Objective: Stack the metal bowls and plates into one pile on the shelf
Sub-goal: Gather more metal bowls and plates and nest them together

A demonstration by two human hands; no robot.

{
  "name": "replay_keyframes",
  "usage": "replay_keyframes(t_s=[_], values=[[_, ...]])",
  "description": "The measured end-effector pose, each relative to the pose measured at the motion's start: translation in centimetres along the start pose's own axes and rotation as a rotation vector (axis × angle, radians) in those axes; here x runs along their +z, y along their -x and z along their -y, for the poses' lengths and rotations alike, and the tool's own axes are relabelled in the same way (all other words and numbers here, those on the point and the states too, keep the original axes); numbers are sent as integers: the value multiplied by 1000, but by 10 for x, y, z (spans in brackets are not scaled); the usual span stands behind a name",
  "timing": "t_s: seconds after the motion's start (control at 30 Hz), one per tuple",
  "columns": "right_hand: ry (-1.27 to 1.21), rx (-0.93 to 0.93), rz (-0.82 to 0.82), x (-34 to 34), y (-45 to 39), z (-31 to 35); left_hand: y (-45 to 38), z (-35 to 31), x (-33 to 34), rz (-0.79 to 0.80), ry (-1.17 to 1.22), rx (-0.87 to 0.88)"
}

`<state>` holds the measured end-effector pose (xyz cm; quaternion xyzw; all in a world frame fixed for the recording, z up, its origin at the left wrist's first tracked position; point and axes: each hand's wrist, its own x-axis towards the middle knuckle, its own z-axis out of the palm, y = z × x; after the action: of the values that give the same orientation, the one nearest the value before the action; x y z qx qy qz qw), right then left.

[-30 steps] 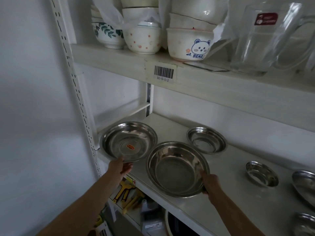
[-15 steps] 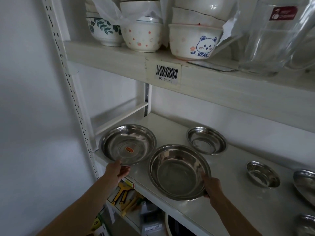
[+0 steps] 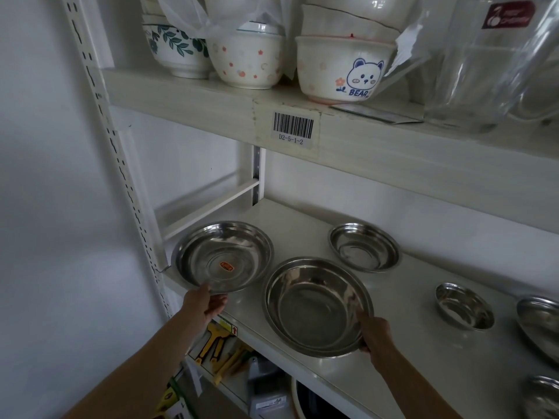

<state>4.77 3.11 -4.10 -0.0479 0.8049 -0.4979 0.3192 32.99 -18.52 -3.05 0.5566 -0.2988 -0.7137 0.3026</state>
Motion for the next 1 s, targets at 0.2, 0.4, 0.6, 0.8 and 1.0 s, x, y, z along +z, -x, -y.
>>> replay_keyframes(t_s=[0.2,0.4,0.6,0.8,1.0], values=[[-9,10,4,1,1,-2,-2,-3,-2,0,-26,-8],[1,12,-15,1,1,-2,-5,-3,-4,-8,-50,8],[32,-2,-5,0,-1,-5,-3,0,-1,-16,-37,15],[47,0,15,-4,-4,-7,7,3,2,8,-3,13],[70,-45,-1,-10,-3,-2,14,11,4,-48,-176,36]])
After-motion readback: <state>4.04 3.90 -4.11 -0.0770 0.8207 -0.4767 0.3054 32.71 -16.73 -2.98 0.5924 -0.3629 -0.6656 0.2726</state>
